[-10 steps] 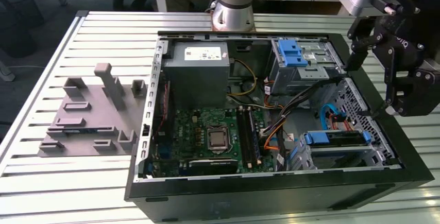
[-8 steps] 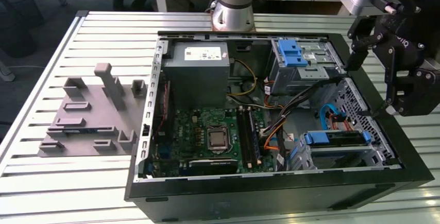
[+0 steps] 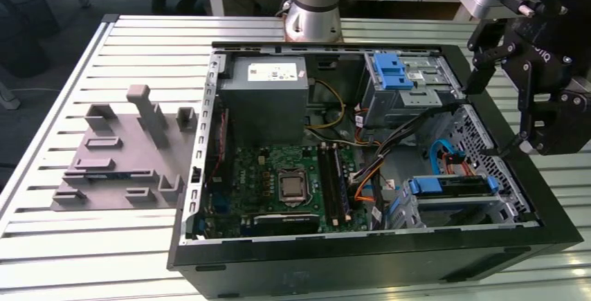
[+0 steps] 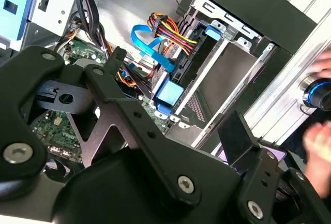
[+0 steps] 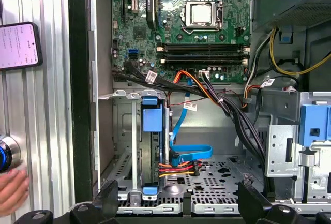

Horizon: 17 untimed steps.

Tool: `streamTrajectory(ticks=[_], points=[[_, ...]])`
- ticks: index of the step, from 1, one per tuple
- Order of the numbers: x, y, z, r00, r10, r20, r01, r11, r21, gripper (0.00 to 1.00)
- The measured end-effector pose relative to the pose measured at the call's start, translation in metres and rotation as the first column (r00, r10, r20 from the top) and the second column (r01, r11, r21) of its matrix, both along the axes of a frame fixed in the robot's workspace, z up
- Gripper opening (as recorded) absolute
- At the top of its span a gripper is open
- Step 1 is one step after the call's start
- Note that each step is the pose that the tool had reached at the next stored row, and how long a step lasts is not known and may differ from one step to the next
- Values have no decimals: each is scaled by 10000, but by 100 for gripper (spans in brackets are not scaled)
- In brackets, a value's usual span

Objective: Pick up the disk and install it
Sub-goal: 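Insert the second disk wire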

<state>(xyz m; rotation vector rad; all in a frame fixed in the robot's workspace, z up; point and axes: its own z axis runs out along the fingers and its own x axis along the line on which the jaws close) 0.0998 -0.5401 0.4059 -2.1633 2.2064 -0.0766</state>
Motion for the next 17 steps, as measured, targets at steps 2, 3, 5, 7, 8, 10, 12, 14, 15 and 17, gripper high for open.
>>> streamTrajectory(ticks=[2,3,5,7,8,10,12,14,15,17], points=[[0,0,0,10000,0,0,0,10000,0,98],[0,0,1,10000,0,0,0,10000,-1,98],[0,0,1,10000,0,0,0,10000,0,98],[0,0,2,10000,0,0,0,10000,0,98],[0,0,2,10000,0,0,0,10000,0,98],[0,0,2,10000,0,0,0,10000,0,91],[0,0,3,10000,0,0,0,10000,0,79],[0,0,2,10000,0,-3,0,10000,-1,73],[0,0,-2,10000,1,-28,-1,10000,-1,73],[0,0,-18,9999,1,-148,-1,10000,-3,67]])
